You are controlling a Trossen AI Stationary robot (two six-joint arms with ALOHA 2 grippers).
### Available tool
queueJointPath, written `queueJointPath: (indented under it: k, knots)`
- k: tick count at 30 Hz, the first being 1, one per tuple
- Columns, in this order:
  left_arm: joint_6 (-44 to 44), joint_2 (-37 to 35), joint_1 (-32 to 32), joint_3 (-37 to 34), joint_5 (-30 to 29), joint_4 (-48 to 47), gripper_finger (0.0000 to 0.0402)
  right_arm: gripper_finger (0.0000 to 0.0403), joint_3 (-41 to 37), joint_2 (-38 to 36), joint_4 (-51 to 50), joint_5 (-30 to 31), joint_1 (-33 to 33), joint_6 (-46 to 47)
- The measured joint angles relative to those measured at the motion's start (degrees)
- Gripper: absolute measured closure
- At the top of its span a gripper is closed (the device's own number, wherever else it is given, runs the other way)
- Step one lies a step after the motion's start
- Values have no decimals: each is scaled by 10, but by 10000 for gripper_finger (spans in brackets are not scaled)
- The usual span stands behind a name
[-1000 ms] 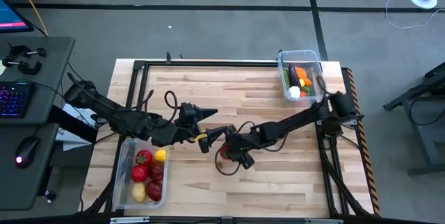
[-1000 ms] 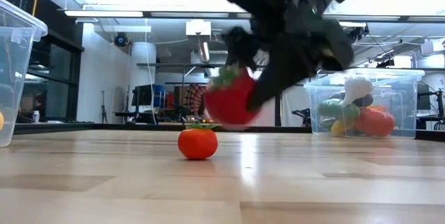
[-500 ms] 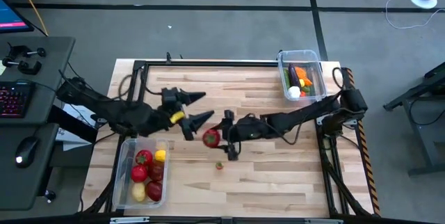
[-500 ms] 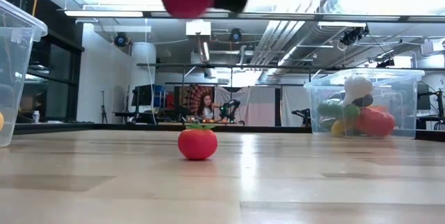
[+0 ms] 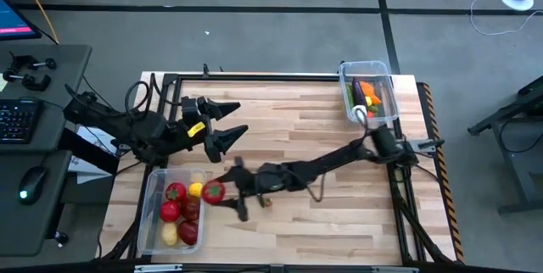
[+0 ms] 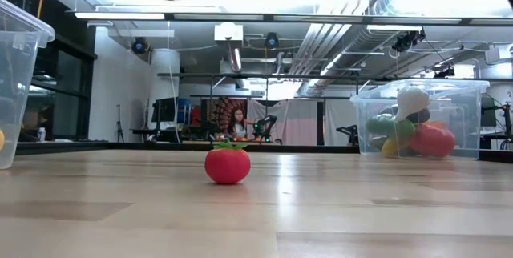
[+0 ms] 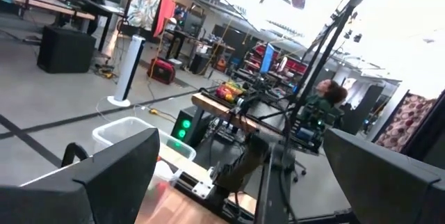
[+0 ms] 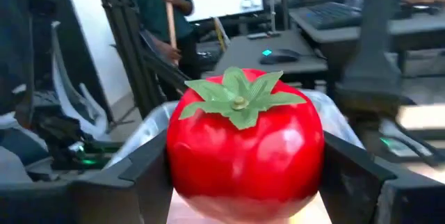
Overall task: Sort produce into baskets
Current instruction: Put the red tomato into the bottom transparent bin, then put the orange peach into the bottom transparent bin
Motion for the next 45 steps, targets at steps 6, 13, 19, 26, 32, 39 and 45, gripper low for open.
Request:
queueJointPath:
  k: [6,13,19,26,32,39,45]
  knots:
    - [-30,0,0,0,0,-10,9,135,187,113,-66,-57,-13,-1]
    - [-44,0,0,0,0,-10,9,135,361,224,-117,-76,-26,26]
    - [-58,0,0,0,-5,-22,9,134,377,251,-110,-73,-30,97]
    - [-57,0,0,0,-7,-22,9,133,372,253,-101,-109,-37,73]
    - [-53,0,0,0,-7,-22,9,72,372,253,-93,-130,-37,40]
    - [-44,-2,0,0,-7,-22,9,22,372,252,-92,-101,-38,22]
    - [-44,-8,0,0,4,-19,9,27,384,228,-132,-214,-67,-21]
